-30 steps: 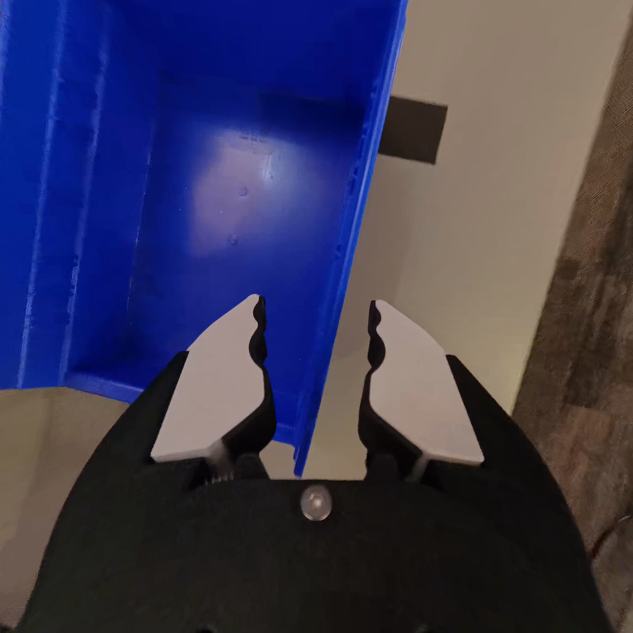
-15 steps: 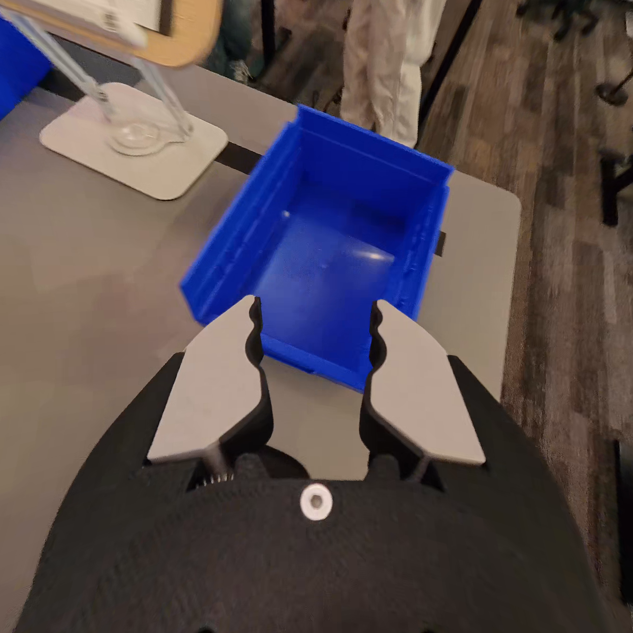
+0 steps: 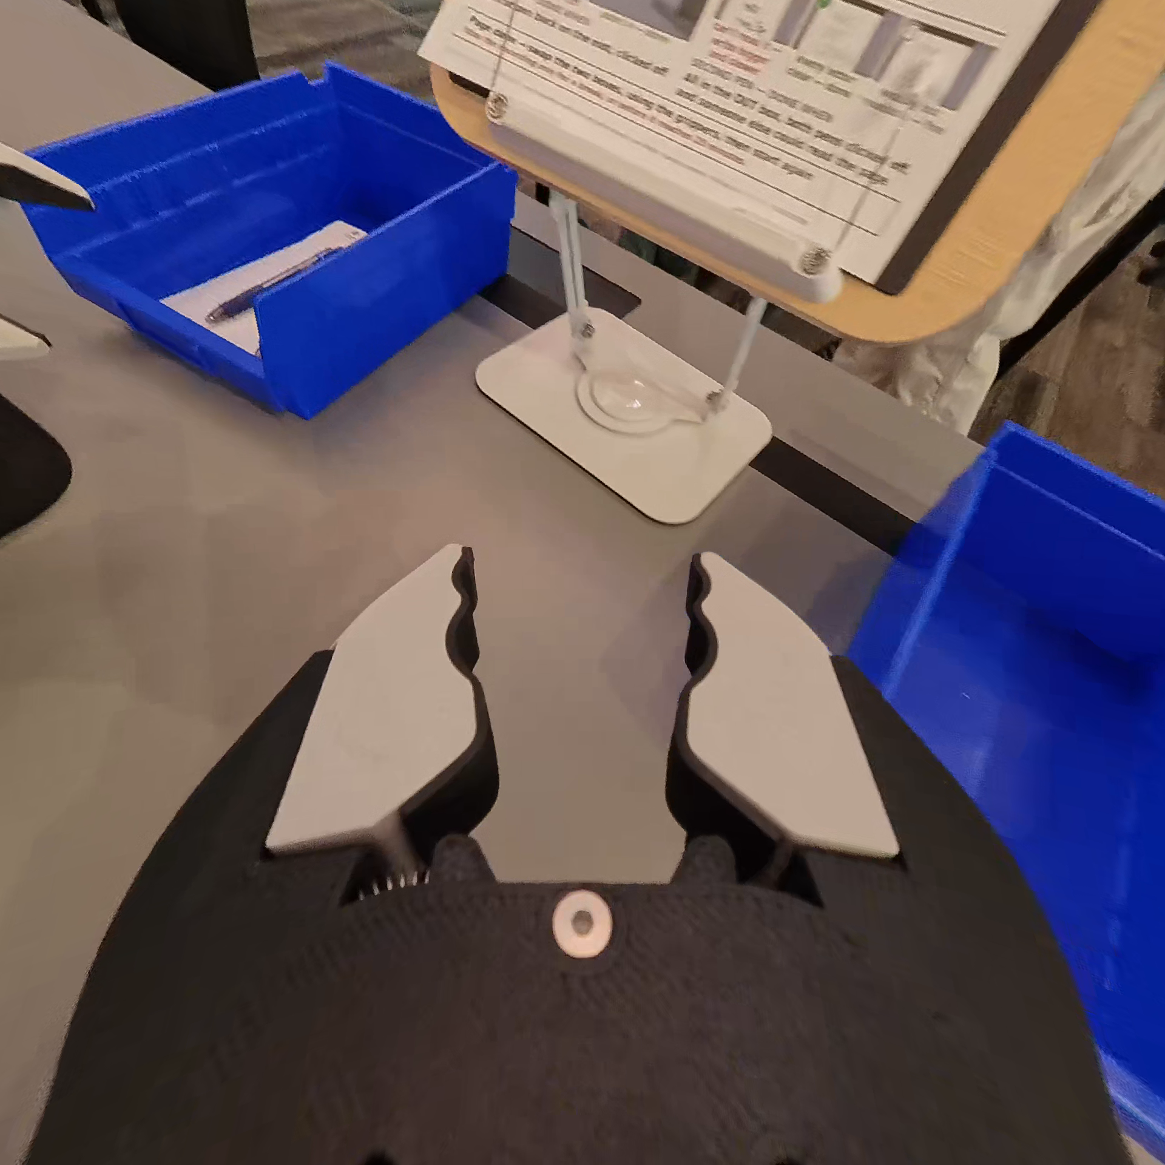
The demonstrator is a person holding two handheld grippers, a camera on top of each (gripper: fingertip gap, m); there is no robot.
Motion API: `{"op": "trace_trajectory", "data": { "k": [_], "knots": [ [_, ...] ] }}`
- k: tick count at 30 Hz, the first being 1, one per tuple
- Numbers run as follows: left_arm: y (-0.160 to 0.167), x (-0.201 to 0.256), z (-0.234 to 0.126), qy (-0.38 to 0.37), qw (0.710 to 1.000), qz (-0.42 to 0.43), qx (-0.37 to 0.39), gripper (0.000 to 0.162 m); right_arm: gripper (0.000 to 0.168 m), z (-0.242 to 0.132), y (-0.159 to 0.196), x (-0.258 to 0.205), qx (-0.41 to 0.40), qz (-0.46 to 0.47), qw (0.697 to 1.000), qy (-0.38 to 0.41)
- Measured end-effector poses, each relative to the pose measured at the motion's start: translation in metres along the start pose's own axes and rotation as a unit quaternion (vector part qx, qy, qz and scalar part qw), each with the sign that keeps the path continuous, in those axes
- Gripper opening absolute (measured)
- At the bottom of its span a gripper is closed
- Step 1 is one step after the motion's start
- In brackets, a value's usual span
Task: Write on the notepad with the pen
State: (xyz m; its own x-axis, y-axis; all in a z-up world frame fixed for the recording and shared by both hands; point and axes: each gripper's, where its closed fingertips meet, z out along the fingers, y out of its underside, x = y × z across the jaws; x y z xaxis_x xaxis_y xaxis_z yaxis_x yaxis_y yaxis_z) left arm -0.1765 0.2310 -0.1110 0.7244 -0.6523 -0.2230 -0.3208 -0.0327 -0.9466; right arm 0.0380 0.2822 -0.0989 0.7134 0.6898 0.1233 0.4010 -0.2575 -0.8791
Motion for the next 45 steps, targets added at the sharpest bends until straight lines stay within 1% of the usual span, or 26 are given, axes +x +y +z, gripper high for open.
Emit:
{"op": "trace_trajectory", "data": {
  "k": [3, 7, 9, 12, 15, 19, 21, 24, 27, 29, 32, 39, 41, 45],
  "knots": [
    [0.011, -0.008, 0.002, -0.036, 0.998, 0.043, 0.015, 0.062, 0.068, 0.030, 0.000, -0.014, 0.016, 0.011, 1.000, -0.008],
    [0.017, -0.011, 0.004, -0.067, 0.994, 0.070, 0.045, 0.058, 0.070, 0.061, 0.002, -0.018, 0.040, 0.006, 0.999, 0.002],
    [0.020, -0.010, 0.007, -0.067, 0.994, 0.069, 0.048, 0.057, 0.070, 0.073, 0.005, -0.021, 0.046, 0.006, 0.999, 0.001],
    [0.026, -0.009, 0.011, -0.063, 0.995, 0.076, 0.033, 0.059, 0.071, 0.088, 0.013, -0.022, 0.046, -0.007, 0.999, 0.005],
    [0.018, -0.004, 0.011, -0.052, 0.995, 0.072, 0.035, 0.060, 0.071, 0.097, 0.021, -0.024, 0.047, -0.018, 0.999, 0.002],
    [-0.004, 0.014, 0.024, -0.019, 0.998, 0.058, 0.033, 0.067, 0.071, 0.104, 0.029, -0.021, 0.048, -0.021, 0.999, 0.000],
    [-0.016, 0.029, 0.035, -0.002, 0.997, 0.062, 0.037, 0.067, 0.071, 0.106, 0.033, -0.018, 0.050, -0.022, 0.999, 0.002],
    [-0.024, 0.047, 0.057, 0.016, 0.997, 0.055, 0.044, 0.063, 0.071, 0.107, 0.038, -0.016, 0.055, -0.016, 0.998, -0.001],
    [-0.021, 0.058, 0.080, 0.019, 0.998, 0.042, 0.044, 0.062, 0.070, 0.106, 0.041, -0.014, 0.056, -0.022, 0.998, 0.000],
    [-0.018, 0.065, 0.091, 0.029, 0.998, 0.028, 0.050, 0.059, 0.071, 0.105, 0.043, -0.012, 0.056, -0.024, 0.998, 0.001],
    [-0.011, 0.072, 0.104, 0.032, 0.998, 0.020, 0.042, 0.059, 0.071, 0.103, 0.045, -0.011, 0.056, -0.019, 0.998, -0.001],
    [-0.002, 0.078, 0.113, 0.022, 0.999, 0.009, 0.039, 0.058, 0.071, 0.102, 0.045, -0.009, 0.056, -0.041, 0.998, 0.008],
    [0.002, 0.074, 0.114, 0.010, 0.999, 0.015, 0.033, 0.058, 0.071, 0.102, 0.046, -0.009, 0.053, -0.045, 0.998, 0.009],
    [0.005, 0.063, 0.111, 0.000, 0.999, 0.000, 0.033, 0.058, 0.071, 0.102, 0.047, -0.010, 0.049, -0.054, 0.997, 0.012]
  ]
}}
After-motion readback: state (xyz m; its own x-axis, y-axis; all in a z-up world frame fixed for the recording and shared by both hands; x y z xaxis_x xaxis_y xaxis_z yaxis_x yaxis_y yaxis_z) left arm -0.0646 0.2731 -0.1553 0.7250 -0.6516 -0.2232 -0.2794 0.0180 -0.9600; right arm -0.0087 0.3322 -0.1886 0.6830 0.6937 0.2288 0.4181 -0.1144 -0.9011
